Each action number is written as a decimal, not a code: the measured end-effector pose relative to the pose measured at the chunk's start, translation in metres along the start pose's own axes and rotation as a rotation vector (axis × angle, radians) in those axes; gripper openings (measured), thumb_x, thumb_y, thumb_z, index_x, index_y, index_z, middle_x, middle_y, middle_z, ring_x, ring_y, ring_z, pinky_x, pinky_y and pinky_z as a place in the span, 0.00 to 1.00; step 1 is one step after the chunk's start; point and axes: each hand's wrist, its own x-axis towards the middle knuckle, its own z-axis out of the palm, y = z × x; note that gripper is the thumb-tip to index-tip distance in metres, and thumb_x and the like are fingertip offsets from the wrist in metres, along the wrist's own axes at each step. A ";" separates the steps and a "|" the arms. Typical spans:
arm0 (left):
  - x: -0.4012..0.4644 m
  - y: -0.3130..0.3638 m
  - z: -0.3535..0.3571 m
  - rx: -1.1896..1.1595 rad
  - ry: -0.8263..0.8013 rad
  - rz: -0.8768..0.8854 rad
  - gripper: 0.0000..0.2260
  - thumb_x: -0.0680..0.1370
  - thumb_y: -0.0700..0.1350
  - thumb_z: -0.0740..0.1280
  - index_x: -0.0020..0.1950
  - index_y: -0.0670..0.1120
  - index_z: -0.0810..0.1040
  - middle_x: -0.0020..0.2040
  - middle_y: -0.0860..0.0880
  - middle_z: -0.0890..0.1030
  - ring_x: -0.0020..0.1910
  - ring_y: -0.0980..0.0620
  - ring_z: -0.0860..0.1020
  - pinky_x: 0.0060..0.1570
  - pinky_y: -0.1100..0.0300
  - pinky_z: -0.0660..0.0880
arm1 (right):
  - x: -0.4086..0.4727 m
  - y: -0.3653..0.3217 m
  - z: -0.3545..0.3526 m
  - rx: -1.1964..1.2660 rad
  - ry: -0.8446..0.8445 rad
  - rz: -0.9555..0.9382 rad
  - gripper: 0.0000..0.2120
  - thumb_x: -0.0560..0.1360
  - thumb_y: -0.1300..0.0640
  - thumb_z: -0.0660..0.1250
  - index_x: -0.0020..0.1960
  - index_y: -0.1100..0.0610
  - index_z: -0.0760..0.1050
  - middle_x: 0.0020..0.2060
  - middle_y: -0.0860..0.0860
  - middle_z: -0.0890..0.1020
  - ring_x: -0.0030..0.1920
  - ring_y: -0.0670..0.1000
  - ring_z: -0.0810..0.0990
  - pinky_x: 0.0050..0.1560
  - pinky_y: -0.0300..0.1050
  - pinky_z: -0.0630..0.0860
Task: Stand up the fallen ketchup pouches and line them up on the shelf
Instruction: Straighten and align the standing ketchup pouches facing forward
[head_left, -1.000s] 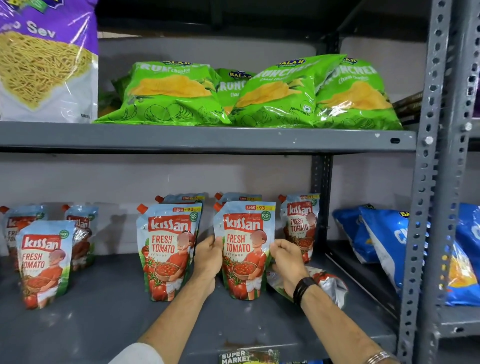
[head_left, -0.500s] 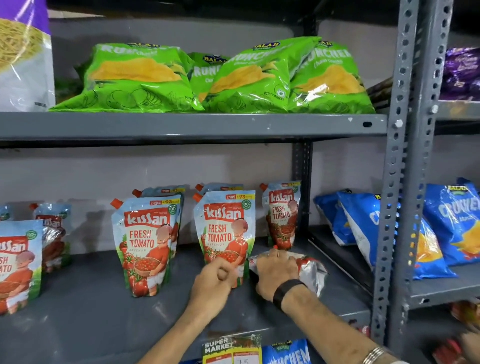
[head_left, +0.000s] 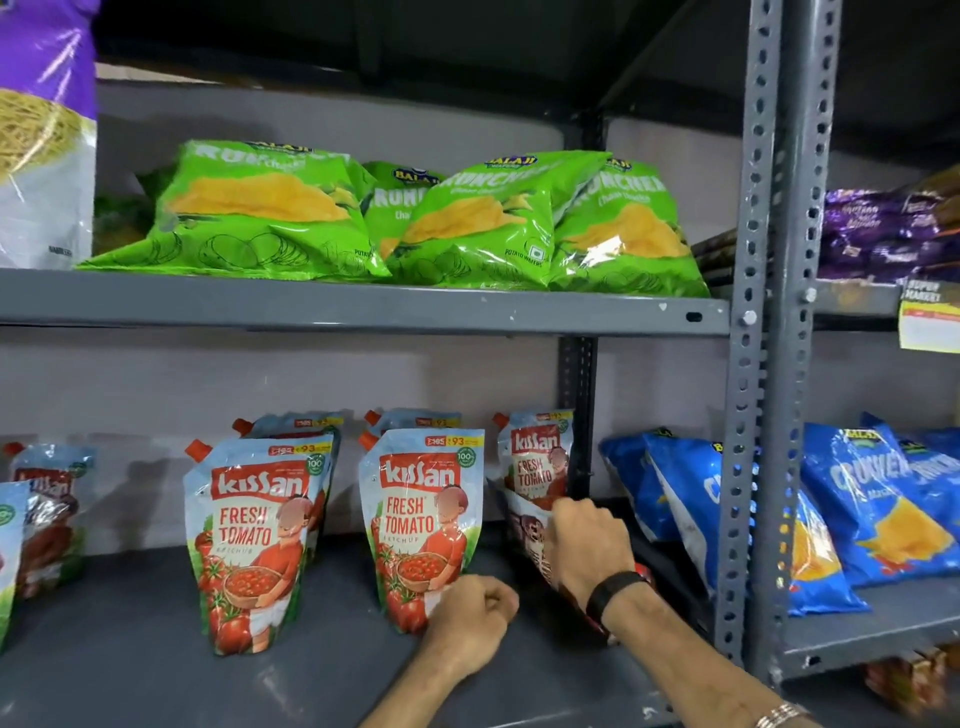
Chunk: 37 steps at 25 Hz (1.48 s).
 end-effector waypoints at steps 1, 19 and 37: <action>0.003 0.005 0.003 -0.022 -0.006 -0.011 0.11 0.79 0.45 0.65 0.38 0.54 0.81 0.34 0.58 0.82 0.38 0.59 0.78 0.45 0.62 0.75 | 0.000 0.005 -0.004 0.048 0.041 0.032 0.09 0.79 0.52 0.63 0.51 0.56 0.77 0.50 0.55 0.84 0.51 0.58 0.84 0.49 0.51 0.78; 0.027 0.101 -0.020 -0.718 0.254 0.032 0.05 0.77 0.42 0.73 0.52 0.44 0.79 0.48 0.48 0.88 0.47 0.51 0.85 0.47 0.50 0.84 | 0.028 0.058 -0.020 1.397 0.177 0.455 0.12 0.81 0.64 0.59 0.42 0.59 0.77 0.40 0.58 0.85 0.39 0.55 0.83 0.41 0.53 0.84; 0.056 0.051 0.040 -0.463 0.420 0.049 0.06 0.74 0.46 0.75 0.46 0.53 0.79 0.44 0.47 0.88 0.44 0.43 0.86 0.49 0.39 0.82 | 0.041 0.080 0.064 1.387 0.122 0.664 0.19 0.79 0.65 0.59 0.30 0.56 0.73 0.35 0.56 0.83 0.36 0.51 0.80 0.32 0.42 0.77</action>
